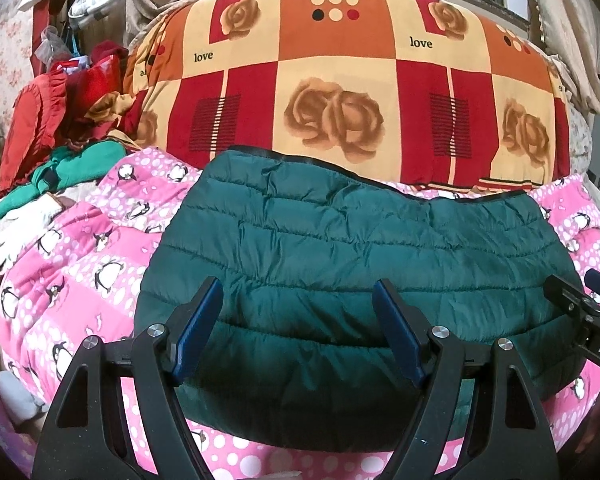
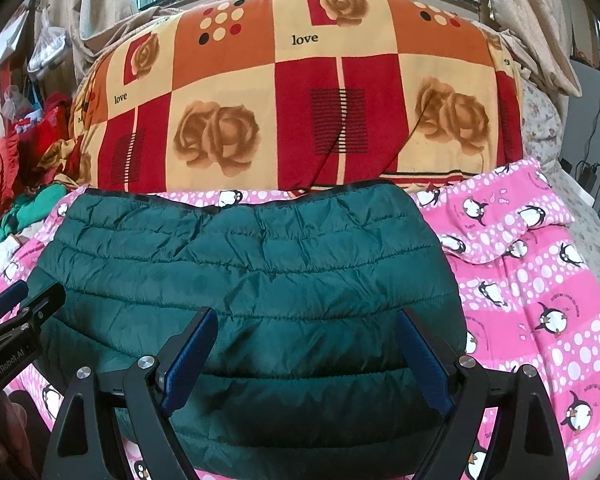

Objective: Fold large clothes

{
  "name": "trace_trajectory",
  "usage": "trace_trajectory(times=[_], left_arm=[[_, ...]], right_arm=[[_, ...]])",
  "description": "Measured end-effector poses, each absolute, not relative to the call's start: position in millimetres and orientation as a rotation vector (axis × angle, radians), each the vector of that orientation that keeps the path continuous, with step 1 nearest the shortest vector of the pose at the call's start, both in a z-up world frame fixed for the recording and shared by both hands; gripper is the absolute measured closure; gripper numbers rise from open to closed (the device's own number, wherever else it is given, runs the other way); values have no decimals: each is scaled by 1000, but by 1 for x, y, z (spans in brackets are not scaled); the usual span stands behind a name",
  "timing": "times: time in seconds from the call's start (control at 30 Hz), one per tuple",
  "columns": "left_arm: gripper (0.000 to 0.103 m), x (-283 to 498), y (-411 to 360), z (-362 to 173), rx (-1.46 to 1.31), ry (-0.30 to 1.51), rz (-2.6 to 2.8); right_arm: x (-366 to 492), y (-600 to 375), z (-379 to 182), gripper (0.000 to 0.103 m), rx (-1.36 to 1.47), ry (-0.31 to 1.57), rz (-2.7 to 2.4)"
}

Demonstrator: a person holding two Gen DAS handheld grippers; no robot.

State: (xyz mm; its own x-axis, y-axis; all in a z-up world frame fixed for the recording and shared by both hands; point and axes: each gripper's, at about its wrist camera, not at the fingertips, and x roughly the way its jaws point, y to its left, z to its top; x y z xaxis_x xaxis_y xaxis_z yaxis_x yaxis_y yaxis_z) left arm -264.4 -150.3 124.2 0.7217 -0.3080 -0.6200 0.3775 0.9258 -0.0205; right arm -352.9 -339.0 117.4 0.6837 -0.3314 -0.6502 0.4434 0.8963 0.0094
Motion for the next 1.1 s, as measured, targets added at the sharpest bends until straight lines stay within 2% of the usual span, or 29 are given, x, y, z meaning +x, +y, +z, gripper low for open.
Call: trace_trajectory(times=[1.1], left_arm=[[25,-255,-154,120,101,677,-385]], right_arm=[[-341,-340,116,15,166,701,-431]])
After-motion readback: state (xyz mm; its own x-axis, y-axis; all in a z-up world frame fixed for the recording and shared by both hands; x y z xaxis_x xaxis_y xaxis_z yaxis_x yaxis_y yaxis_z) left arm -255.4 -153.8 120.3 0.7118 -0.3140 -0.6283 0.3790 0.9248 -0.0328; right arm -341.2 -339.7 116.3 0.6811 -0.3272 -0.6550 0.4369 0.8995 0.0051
